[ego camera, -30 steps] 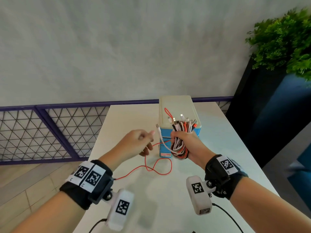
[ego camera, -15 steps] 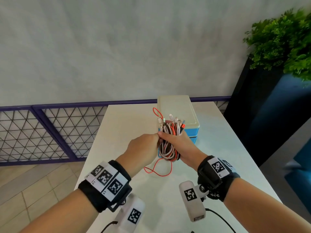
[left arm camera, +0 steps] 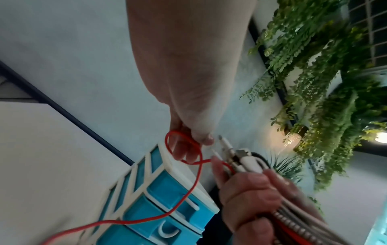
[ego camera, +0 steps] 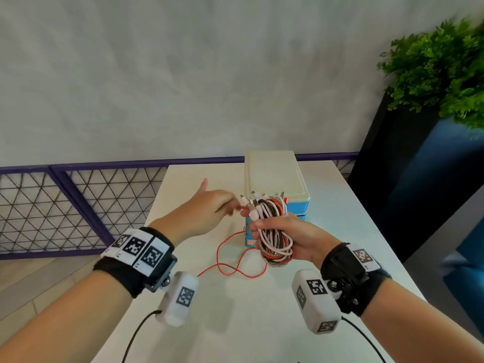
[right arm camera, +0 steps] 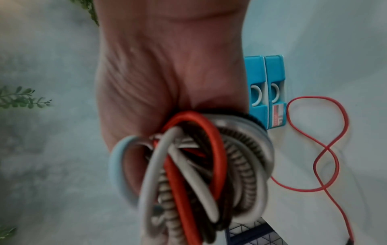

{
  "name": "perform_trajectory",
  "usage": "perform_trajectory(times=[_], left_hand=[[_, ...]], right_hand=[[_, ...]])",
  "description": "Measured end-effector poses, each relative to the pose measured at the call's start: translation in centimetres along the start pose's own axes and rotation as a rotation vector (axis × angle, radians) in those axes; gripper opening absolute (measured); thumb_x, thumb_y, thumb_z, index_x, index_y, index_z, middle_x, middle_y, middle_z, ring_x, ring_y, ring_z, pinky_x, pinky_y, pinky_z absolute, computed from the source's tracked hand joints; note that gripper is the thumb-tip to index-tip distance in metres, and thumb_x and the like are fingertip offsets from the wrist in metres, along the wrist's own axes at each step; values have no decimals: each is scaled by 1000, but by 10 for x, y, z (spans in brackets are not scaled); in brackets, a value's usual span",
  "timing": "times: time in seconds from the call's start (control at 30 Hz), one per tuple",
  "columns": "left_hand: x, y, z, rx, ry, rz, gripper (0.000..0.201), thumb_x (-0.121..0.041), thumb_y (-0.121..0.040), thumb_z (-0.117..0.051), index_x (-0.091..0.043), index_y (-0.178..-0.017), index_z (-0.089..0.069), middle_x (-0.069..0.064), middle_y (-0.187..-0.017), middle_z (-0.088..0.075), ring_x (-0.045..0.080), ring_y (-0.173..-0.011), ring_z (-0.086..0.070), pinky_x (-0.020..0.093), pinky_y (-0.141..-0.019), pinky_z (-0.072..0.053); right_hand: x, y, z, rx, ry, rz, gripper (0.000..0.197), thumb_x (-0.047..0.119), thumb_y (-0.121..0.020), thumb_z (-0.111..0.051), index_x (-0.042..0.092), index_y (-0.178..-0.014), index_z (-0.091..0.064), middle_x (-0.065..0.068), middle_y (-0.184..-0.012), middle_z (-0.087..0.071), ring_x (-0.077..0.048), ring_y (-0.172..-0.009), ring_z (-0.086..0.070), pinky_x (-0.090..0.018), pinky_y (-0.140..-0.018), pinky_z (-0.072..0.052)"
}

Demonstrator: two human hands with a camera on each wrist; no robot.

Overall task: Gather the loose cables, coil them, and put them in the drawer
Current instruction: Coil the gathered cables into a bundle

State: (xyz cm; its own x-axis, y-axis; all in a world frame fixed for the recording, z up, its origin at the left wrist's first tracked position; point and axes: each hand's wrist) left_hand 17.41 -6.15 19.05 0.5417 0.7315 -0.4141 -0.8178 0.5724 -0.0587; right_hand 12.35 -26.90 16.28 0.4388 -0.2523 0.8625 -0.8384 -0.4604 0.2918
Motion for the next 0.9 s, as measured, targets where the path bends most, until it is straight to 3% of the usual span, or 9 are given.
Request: perform_trajectory(times=[0.07,0.13,0.3,0.43,0.53,0.63,0.7,0.77,0.9], left_hand=[[6,1,-3,-32,99,85,28,-20,-100,-39,-24,-83,-59,-6,-68,-63,4,-63,-59,30,-111,-29],[11,3,-3,-97,330,196,30,-18,-100,-39,-22,-76,-57,-5,-57,-57,10,-56,-59,32,-83,-52],[1,11,3,-161,1128,282,31,-26,-100,-41,-4,-85,-57,-6,-44,-29,11,-43,-42,35,-79,-58],[6,12,10,-293,1368,283,23,-25,-100,-42,-9,-91,-55,-5,-50,-33,10,-43,-36,28,-63,-56],[19,9,10,-389,1273,404,15,-22,-99,-47,-10,-94,-55,3,-61,-44,13,-48,-45,28,-62,-56],[31,5,0,-439,786,542,11,-6,-95,-51,-14,-102,-54,16,-102,-58,17,-78,-62,22,-69,-53],[28,8,-8,-492,301,359,20,-6,-93,-52,-17,-109,-56,6,-120,-52,10,-102,-55,8,-81,-41],[10,12,-11,-518,111,22,23,-9,-95,-49,-14,-115,-58,1,-124,-50,5,-113,-47,3,-98,-28],[-22,15,-25,-174,203,-117,17,-21,-102,-34,-23,-103,-51,-17,-88,-59,2,-85,-56,21,-116,-18]], right_hand=[[1,3,2,-7,7,9,26,4,-85,-64,5,-110,-63,-5,-81,-66,-14,-71,-65,-28,-65,-56],[2,6,5,-32,40,30,18,3,-86,-63,6,-104,-63,-5,-79,-67,-14,-71,-66,-28,-65,-57],[-1,1,14,-172,-2,84,7,8,-87,-63,6,-94,-63,-7,-74,-68,-16,-63,-65,-27,-58,-54],[3,-1,22,-131,-59,51,29,17,-75,-74,6,-101,-65,-5,-78,-65,-16,-66,-63,-27,-68,-53],[9,-3,24,-66,-21,46,45,22,-69,-77,7,-109,-63,-5,-81,-63,-15,-69,-62,-31,-74,-48],[13,-2,22,-16,10,39,34,18,-74,-74,8,-104,-63,-5,-80,-62,-15,-68,-61,-30,-70,-51],[12,-1,19,9,18,25,26,13,-78,-68,8,-103,-64,-6,-83,-64,-14,-68,-63,-29,-67,-54],[9,-2,15,34,23,6,21,11,-80,-66,8,-101,-64,-8,-89,-68,-13,-69,-64,-29,-65,-54],[6,-5,11,83,15,2,16,13,-80,-67,10,-96,-67,-6,-86,-68,-12,-68,-63,-28,-67,-53]])
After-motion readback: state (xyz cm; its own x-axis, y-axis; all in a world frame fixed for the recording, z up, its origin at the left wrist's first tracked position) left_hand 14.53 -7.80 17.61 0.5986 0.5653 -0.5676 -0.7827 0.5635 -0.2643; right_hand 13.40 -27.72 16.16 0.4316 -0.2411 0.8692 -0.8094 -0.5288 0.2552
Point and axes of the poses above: each hand's wrist, its own y-axis away from the middle knuckle, its own z-axis out of the back of the hand, x = y × z
